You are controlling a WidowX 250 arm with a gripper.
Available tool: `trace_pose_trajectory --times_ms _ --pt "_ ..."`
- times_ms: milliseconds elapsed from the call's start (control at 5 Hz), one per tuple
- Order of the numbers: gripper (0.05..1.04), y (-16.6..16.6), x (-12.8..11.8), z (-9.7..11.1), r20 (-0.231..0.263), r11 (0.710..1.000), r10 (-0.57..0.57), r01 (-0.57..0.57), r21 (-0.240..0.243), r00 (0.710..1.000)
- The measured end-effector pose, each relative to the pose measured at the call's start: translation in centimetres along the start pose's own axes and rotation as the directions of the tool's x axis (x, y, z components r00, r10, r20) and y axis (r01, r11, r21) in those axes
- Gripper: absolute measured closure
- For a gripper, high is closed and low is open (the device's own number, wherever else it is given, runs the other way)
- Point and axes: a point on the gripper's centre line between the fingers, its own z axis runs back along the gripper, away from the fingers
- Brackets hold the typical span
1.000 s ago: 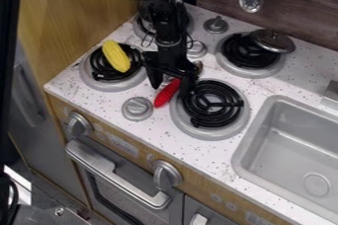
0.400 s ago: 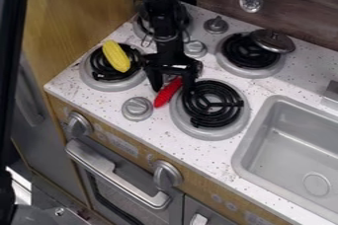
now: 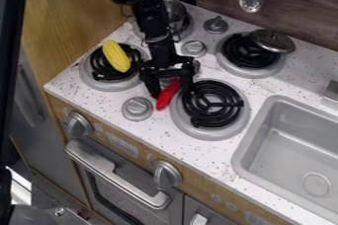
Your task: Move the red spoon to the right burner
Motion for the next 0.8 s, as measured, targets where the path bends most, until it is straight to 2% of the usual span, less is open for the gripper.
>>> trace_pose_trajectory --times_ms 200,400,600,800 --pt "0.275 -0.25 -0.04 -0.2 -0.049 0.998 0.04 -0.042 -0.052 0.998" --pt "0.466 -0.42 -0.08 -0.18 -0.056 0.997 0.044 -0.048 -0.063 0.997" --pt "0.593 -0.44 -0.21 -0.23 -0.059 0.997 0.043 -0.046 -0.061 0.997" --pt "0.623 -0.82 -0.35 -0.09 -0.047 1.0 0.003 -0.005 -0.025 0.999"
